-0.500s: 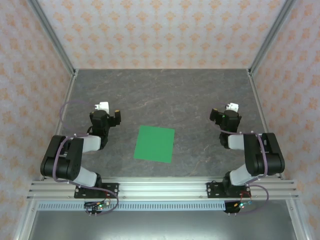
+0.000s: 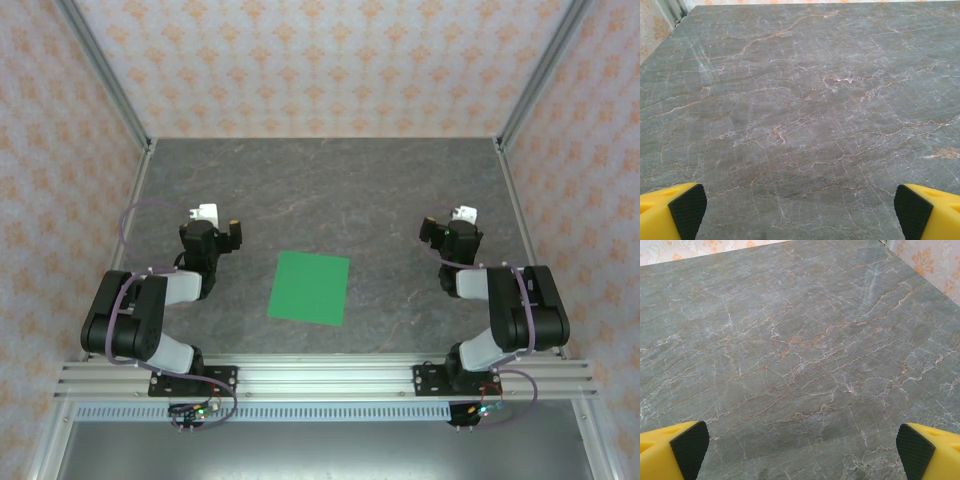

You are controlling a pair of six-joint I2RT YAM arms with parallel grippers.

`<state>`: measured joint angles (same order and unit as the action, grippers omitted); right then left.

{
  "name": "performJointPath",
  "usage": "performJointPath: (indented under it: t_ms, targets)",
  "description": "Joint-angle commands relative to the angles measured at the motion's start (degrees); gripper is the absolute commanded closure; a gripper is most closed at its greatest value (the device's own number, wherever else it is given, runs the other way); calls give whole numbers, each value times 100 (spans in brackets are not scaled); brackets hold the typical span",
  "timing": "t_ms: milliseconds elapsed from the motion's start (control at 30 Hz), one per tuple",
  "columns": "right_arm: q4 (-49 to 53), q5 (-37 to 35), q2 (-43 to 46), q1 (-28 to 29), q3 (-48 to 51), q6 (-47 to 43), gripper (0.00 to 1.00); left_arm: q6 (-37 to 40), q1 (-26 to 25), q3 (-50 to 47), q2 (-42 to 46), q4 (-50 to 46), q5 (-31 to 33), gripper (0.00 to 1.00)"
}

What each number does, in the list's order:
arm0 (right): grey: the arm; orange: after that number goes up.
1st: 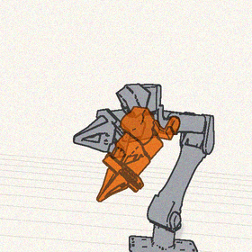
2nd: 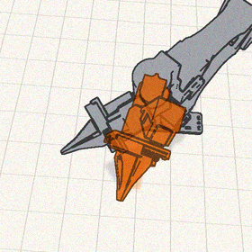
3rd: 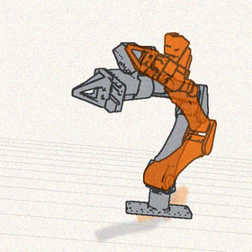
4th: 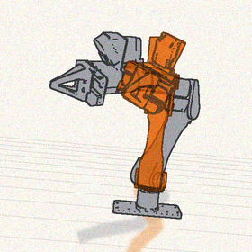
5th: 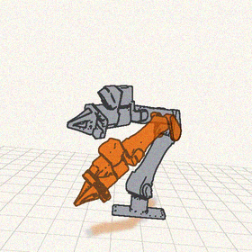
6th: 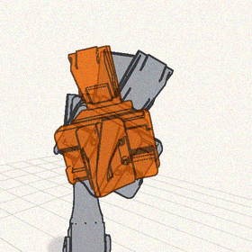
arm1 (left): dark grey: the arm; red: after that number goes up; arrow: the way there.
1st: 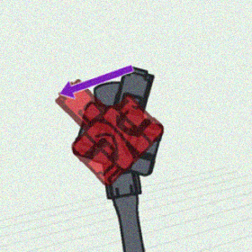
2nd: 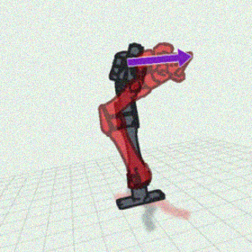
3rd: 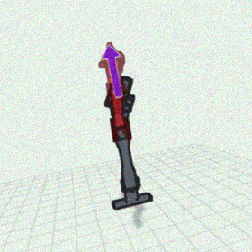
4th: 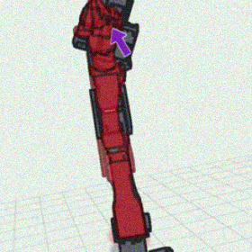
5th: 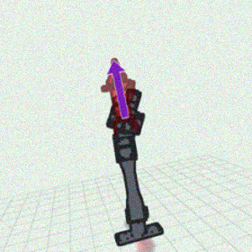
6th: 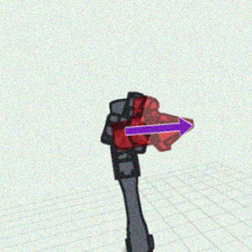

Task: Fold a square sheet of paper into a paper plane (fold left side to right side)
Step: Move the square sheet of paper to the center of the table.

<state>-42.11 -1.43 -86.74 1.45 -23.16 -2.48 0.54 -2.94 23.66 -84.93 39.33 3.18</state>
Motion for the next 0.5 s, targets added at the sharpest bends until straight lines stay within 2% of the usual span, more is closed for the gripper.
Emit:
performJointPath:
  t_ms: [0, 367, 467]
  targets:
    - [-191, 37, -36, -22, -105, -21, 0, 68, 57, 165, -66, 173, -2, 0]
    - [-192, 46, -34, -20, -93, -16, 0, 33, 57, 141, -44, 208, 72, 0]
    - [-144, 9, 16, -18, -109, -11, 0, -1, 57, 217, 294, -154, 176, 0]
